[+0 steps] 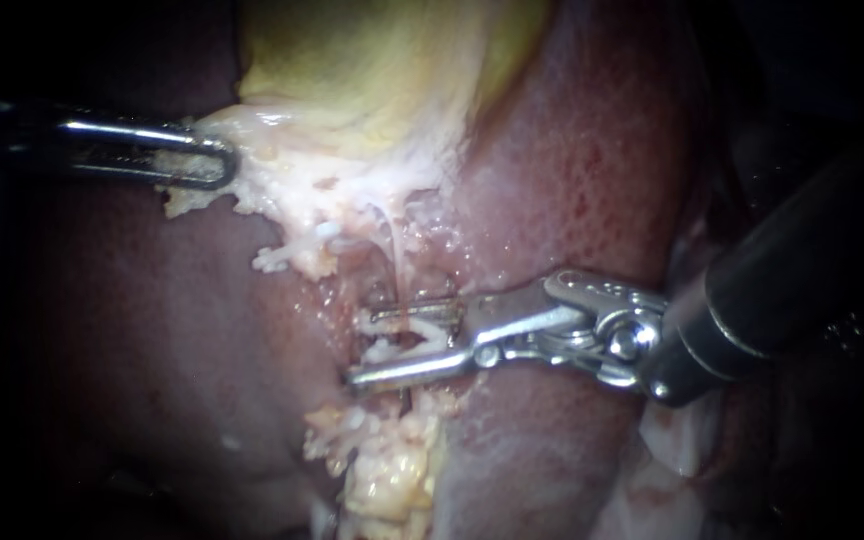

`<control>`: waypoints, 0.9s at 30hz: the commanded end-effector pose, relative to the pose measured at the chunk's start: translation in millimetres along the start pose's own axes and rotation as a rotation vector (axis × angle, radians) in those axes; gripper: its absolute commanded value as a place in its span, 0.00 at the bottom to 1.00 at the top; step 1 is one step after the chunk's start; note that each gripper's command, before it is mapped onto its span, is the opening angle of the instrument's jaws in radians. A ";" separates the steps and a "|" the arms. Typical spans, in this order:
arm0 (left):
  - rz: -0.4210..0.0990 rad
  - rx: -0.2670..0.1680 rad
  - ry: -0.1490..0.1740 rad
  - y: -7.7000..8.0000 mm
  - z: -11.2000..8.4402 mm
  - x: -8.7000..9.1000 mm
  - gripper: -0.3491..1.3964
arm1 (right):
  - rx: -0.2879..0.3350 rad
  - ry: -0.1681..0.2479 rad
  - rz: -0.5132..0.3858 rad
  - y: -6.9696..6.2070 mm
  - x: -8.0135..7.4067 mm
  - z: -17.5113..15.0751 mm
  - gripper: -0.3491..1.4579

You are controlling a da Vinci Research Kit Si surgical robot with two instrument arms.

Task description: Clipping second clip right tube

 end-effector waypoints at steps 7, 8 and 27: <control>0.000 0.001 0.000 0.0 0.0 -0.1 0.00 | 0.007 -0.005 -0.001 -0.2 0.1 -0.1 0.44; 0.000 0.001 0.000 0.0 0.0 -0.1 0.00 | 0.008 -0.005 -0.001 -0.2 0.0 -0.1 0.44; 0.001 0.002 0.001 0.0 0.2 -0.2 0.00 | 0.006 -0.011 -0.001 0.1 -0.1 -0.5 0.31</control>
